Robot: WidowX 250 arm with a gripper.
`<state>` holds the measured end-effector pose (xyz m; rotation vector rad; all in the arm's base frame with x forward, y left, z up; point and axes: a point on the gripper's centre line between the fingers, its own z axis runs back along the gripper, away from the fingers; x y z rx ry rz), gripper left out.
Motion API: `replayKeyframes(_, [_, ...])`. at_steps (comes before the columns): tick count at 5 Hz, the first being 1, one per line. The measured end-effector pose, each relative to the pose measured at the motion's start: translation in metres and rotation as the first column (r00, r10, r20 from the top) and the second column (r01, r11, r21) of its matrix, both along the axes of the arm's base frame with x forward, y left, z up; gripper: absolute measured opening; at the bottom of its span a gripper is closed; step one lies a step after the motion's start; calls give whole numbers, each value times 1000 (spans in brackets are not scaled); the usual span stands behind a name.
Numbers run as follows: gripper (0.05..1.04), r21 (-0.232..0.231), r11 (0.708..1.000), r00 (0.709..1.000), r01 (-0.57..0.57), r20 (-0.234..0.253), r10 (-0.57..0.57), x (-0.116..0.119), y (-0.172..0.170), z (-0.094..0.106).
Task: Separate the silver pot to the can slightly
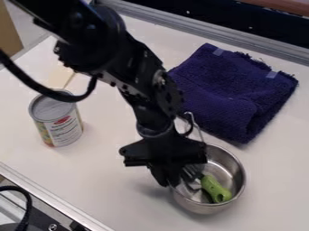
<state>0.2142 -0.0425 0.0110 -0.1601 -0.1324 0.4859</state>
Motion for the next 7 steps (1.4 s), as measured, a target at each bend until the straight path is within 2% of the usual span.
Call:
replayKeyframes(1, [480,-15,1000,1000,-4,3,5,0,4,14])
replayKeyframes(2, [778,-60,998,1000,-24,15,25,4,10,34])
replayKeyframes(3, [992,-94,995,999,-25,21,27,9,17,53])
replayKeyframes(4, [999,-101,995,999,-7,52,13,15,30,70])
replayKeyframes(5, [999,38,999,993,35,108,-39,27,55,75])
replayKeyframes(6, [999,135,990,989,48,131,-66,60,86,75])
replayKeyframes(7, [999,161,987,978,24,203,-57,92,117,75])
